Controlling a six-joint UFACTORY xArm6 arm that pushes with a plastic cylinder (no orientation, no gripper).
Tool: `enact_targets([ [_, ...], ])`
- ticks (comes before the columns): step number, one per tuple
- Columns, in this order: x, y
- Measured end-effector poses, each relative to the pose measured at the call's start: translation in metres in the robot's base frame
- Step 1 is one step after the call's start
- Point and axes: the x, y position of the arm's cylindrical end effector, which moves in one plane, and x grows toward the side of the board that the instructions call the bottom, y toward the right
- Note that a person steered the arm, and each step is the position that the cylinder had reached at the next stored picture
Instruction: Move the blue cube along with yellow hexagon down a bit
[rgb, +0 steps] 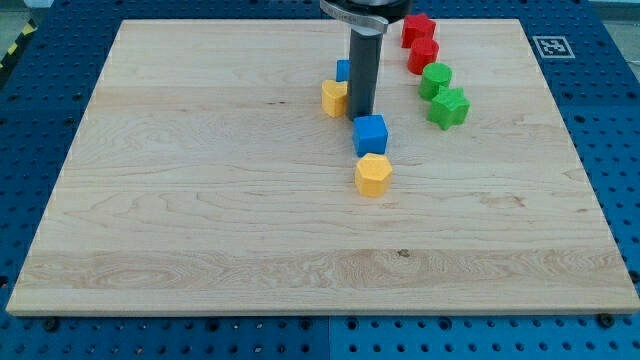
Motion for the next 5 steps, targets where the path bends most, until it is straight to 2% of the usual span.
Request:
enact_targets([
  [5, 0.089, -0.006],
])
